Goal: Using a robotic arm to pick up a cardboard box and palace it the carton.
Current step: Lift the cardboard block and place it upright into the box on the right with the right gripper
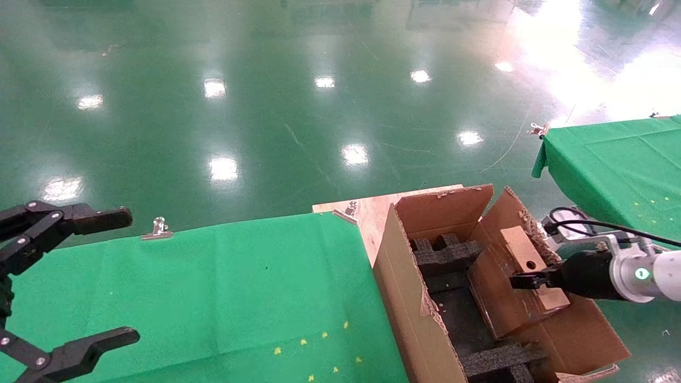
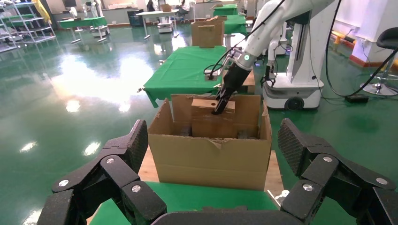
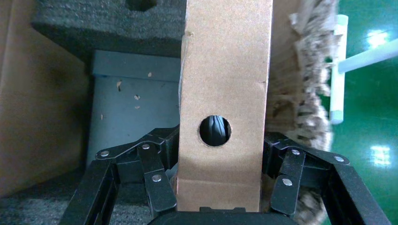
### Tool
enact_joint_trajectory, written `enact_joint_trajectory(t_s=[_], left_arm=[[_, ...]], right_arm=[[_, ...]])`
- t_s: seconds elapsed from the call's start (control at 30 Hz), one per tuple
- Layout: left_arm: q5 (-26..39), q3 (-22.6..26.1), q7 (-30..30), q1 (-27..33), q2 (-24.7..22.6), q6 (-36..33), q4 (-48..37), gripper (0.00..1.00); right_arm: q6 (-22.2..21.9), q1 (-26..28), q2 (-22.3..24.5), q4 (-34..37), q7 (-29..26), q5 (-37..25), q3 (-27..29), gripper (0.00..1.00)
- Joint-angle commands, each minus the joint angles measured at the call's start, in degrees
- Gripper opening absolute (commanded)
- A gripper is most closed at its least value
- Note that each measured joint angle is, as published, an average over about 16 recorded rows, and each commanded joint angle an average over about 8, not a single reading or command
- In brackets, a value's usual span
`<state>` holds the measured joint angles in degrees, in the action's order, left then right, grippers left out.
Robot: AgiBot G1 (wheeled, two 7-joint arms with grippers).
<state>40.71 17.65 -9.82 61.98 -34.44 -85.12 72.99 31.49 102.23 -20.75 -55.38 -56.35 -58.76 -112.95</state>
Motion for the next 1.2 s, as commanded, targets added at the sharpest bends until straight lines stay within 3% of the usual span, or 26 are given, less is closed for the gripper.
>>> enact_joint_trajectory(t_s=[0.03, 0.9, 0.93, 1.13, 1.2], left_arm=[[0.0, 0.0, 0.0, 0.0, 0.0, 0.0, 0.0, 1.0], [-0.04, 0.06, 0.03, 0.01, 0.02, 0.03, 0.0, 1.0], [-0.04, 0.06, 0.03, 0.01, 0.02, 0.03, 0.0, 1.0], [-0.04, 0.06, 0.04, 0.0, 0.03, 0.04, -0.01, 1.0], [-0.04, 0.06, 0.04, 0.0, 0.03, 0.04, -0.02, 1.0]], right_arm=[[-0.4, -1.06, -0.93, 1.03, 0.34, 0.88, 0.04, 0.0], [-0.45, -13.95, -12.87, 17.42, 8.43, 8.91, 2.64, 0.01], [-0.32, -14.21, -13.16, 17.9, 8.77, 9.11, 2.78, 0.06], [0.27, -14.97, -14.11, 19.51, 9.88, 9.71, 3.27, 0.81], [0.37, -15.04, -14.2, 19.65, 9.96, 9.77, 3.33, 1.0]])
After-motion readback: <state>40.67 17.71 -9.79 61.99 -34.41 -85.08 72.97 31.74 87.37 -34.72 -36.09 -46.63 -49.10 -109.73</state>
